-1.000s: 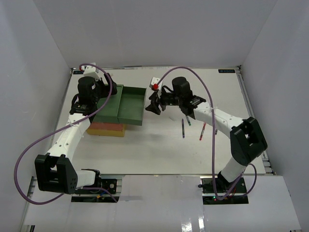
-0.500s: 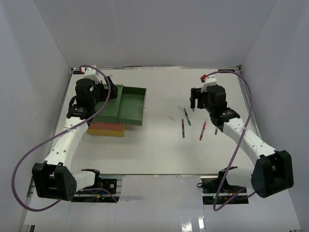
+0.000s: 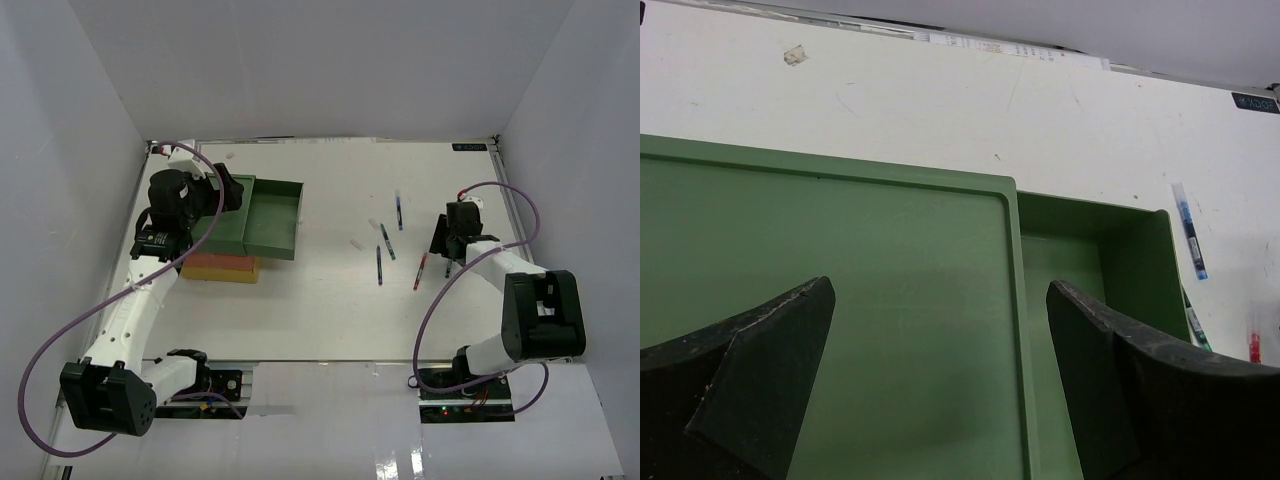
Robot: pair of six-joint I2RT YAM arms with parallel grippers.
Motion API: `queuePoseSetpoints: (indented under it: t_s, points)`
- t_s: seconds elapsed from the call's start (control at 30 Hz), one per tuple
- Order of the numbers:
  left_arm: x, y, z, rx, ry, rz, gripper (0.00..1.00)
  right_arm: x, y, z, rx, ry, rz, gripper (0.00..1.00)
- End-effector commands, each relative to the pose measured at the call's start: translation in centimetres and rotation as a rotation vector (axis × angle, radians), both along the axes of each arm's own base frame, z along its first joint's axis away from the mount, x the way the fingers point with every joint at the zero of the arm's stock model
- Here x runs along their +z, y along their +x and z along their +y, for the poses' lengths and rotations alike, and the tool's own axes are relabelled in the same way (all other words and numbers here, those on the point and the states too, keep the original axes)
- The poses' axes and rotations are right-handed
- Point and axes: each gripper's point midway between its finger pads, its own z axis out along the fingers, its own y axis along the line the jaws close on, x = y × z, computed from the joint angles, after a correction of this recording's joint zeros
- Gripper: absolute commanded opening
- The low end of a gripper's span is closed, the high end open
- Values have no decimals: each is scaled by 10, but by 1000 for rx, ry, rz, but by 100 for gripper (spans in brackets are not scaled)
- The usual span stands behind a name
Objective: Sort the stationery into containers
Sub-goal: Pick up the pen from the center of the board.
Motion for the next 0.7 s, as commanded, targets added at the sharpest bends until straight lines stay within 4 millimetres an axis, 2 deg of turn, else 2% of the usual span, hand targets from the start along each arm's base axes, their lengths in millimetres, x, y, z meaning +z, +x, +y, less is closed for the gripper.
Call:
queuePoseSetpoints:
  t_s: [0.0, 0.13, 0.3, 0.4, 0.47, 0.57, 0.6, 0.67]
  points:
    - [2, -6, 0, -3, 2, -7, 98, 2, 7, -10, -61, 14, -31, 64]
    - [1, -7, -2, -8, -3, -6, 98, -16, 5, -12, -60, 64, 17, 57]
    - [-1, -7, -1, -6, -3, -3, 98, -28, 1, -13, -70, 92, 41, 42]
    - [-1, -6, -1, -5, -2, -5, 98, -27, 2, -16, -77, 95, 38, 34]
    - [-2, -6, -1, -3, -3, -3, 98, -26, 2, -19, -80, 80, 36, 23]
    - [-2, -6, -1, -1, -2, -3, 98, -23, 0, -22, -83, 66, 22, 14]
    - [-3, -6, 0, -2, -1, 0, 98, -13, 7, -20, -74, 74, -33, 11]
    - [-3, -6, -1, -2, -3, 2, 98, -9, 6, -15, -56, 96, -59, 8]
